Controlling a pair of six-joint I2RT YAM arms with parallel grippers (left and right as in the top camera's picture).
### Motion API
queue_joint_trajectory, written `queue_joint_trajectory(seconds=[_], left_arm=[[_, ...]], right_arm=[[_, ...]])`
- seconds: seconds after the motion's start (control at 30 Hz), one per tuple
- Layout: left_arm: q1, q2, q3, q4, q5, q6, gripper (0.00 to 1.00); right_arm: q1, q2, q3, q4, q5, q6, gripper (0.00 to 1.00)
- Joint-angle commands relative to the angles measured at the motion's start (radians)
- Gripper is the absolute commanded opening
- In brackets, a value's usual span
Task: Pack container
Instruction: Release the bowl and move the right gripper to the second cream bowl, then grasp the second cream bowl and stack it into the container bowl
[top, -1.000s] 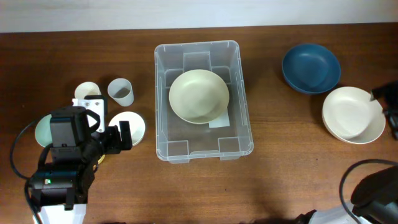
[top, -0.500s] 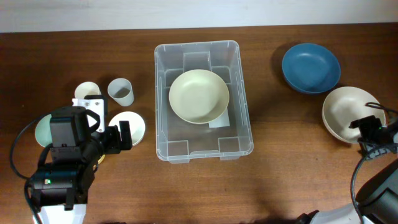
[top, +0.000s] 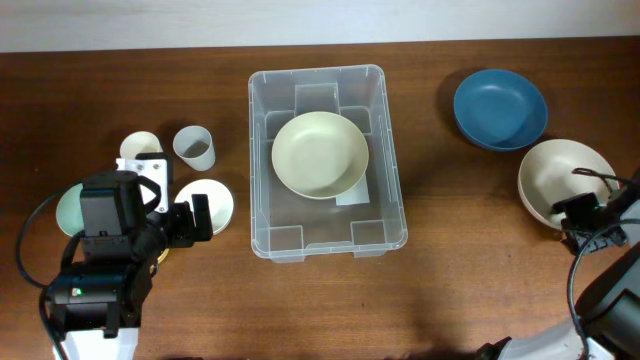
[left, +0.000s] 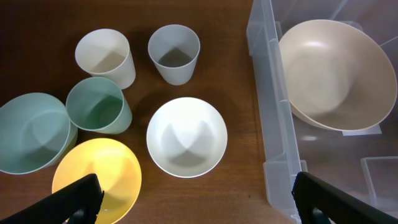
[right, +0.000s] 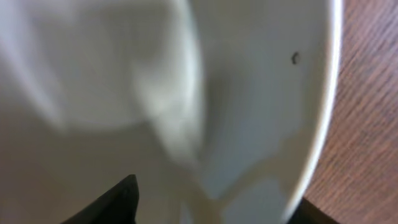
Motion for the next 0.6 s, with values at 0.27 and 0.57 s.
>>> queue_joint_trajectory(seconds=[0.27,0.57], left_arm=[[0.005,0.000,0.020,0.003,0.000,-0.010,1.00],[0.005,0.000,0.020,0.004,0.000,-0.010,1.00]], right_arm=[[0.005,0.022,-0.012,-0.010,0.024,0.005,0.17],[0.005,0.021,-0.012,-0.022,0.024,0.005,0.04]])
